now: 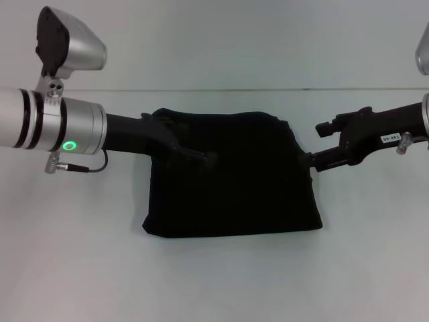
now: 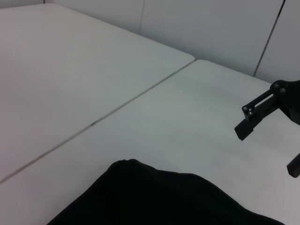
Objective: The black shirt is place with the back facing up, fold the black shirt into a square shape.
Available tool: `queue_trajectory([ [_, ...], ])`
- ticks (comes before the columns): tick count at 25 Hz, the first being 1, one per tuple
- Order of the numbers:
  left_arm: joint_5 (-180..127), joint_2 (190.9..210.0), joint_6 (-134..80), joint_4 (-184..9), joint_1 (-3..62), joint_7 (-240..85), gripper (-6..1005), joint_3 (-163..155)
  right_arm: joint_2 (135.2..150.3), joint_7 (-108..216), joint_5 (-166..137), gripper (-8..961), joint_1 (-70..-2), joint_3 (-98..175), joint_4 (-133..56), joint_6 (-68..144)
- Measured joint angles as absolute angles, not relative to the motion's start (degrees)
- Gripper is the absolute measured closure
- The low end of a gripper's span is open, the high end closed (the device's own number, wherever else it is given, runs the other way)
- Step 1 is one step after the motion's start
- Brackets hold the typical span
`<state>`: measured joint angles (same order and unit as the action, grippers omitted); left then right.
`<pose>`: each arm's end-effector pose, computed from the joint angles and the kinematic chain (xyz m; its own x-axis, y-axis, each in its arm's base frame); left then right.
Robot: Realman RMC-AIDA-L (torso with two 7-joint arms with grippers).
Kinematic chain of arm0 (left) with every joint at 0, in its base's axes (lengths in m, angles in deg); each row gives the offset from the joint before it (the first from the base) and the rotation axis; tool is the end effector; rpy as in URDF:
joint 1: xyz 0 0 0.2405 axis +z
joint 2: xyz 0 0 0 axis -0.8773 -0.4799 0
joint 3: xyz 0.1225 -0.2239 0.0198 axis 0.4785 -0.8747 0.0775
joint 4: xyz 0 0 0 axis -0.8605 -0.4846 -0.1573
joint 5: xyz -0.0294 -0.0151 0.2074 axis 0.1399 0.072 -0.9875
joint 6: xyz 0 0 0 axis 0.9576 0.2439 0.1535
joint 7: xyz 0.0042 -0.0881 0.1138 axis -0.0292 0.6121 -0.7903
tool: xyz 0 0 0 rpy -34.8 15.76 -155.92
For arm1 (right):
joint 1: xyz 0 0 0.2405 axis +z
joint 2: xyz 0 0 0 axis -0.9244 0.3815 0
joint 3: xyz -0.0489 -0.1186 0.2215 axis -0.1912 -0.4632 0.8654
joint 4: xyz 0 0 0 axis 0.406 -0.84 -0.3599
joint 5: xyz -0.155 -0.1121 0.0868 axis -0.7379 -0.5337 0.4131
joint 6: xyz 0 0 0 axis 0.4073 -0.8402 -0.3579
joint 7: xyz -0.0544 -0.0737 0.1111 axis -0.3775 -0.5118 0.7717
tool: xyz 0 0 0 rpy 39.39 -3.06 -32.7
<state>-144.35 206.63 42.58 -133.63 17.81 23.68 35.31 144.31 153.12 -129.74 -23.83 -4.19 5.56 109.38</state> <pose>-0.1936 0.4053 -0.0018 0.8643 0.4096 0.2919 0.4838 -0.8358 -0.2596 0.2062 0.4129 0.0316 0.9135 -0.3748 -0.1581 -0.4059 -0.8648 -0.2954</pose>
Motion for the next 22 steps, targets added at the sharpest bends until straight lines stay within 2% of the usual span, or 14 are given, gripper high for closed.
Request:
queue_trajectory([
  [22,-145.61,205.62,50.64,-138.27,18.28,21.45,49,34.59,145.13,149.43,-129.44,67,-23.19,-4.25,5.78,109.22],
])
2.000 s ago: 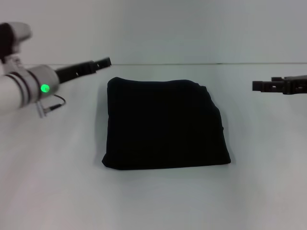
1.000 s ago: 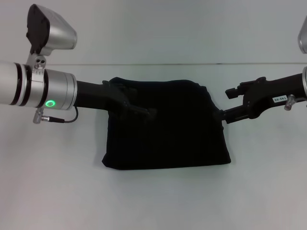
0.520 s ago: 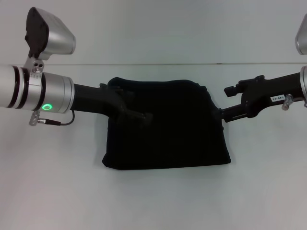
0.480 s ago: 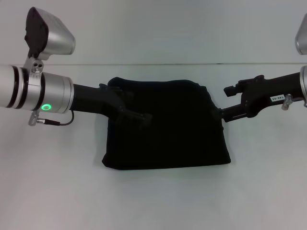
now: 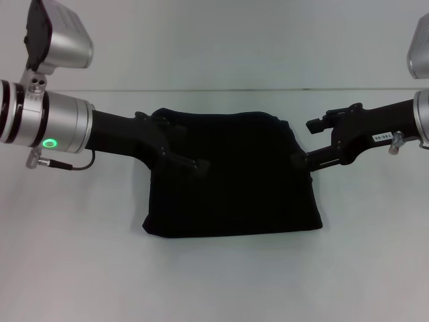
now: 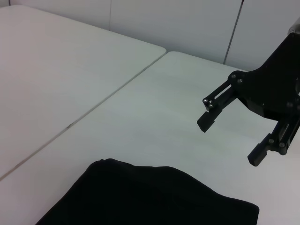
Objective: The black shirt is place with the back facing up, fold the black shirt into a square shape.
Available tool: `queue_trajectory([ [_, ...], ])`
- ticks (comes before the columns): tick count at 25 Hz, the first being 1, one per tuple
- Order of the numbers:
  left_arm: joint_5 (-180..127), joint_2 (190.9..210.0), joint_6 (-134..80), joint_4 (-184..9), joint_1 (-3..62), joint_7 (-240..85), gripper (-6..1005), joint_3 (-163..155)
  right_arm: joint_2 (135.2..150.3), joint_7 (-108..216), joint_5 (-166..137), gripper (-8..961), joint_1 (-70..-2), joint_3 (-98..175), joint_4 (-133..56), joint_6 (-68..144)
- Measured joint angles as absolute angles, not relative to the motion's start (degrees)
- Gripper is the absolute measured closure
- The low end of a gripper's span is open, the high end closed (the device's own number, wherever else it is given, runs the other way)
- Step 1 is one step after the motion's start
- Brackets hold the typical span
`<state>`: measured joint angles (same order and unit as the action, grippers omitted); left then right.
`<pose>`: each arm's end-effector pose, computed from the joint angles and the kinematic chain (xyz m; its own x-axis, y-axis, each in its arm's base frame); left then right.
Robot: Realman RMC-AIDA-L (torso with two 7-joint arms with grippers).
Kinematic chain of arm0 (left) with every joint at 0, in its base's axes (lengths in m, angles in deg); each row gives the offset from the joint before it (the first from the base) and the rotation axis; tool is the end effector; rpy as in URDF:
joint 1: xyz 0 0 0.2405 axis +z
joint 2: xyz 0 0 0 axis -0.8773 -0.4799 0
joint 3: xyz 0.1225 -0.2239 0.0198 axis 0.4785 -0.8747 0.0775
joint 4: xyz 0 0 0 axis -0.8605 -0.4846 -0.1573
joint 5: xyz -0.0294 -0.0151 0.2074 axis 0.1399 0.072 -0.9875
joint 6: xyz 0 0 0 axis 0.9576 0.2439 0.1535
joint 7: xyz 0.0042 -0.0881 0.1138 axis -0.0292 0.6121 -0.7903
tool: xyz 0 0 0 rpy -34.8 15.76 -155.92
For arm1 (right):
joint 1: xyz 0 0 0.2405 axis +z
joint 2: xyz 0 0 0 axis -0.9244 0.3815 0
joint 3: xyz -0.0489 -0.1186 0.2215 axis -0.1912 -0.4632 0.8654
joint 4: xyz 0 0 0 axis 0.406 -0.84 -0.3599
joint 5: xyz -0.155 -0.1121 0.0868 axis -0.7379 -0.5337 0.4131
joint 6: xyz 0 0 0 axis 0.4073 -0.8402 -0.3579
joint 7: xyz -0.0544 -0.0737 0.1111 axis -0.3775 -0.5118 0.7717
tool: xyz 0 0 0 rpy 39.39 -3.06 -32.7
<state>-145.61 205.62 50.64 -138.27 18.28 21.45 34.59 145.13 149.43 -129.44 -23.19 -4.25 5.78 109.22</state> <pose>-0.1885 0.3956 0.0166 0.9096 0.3375 0.2424 0.3915 -0.8915 -0.2280 0.1981 0.4139 0.0262 0.9404 -0.3051 -0.1499 -0.3371 -0.8935 -0.2966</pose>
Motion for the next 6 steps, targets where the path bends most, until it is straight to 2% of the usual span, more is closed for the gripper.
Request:
queue_trajectory([
  [6,-145.64,205.54,50.51,-138.31,18.23,21.43,49,34.66,145.2,149.4,-129.42,67,-23.33,-4.27,5.78,109.16],
])
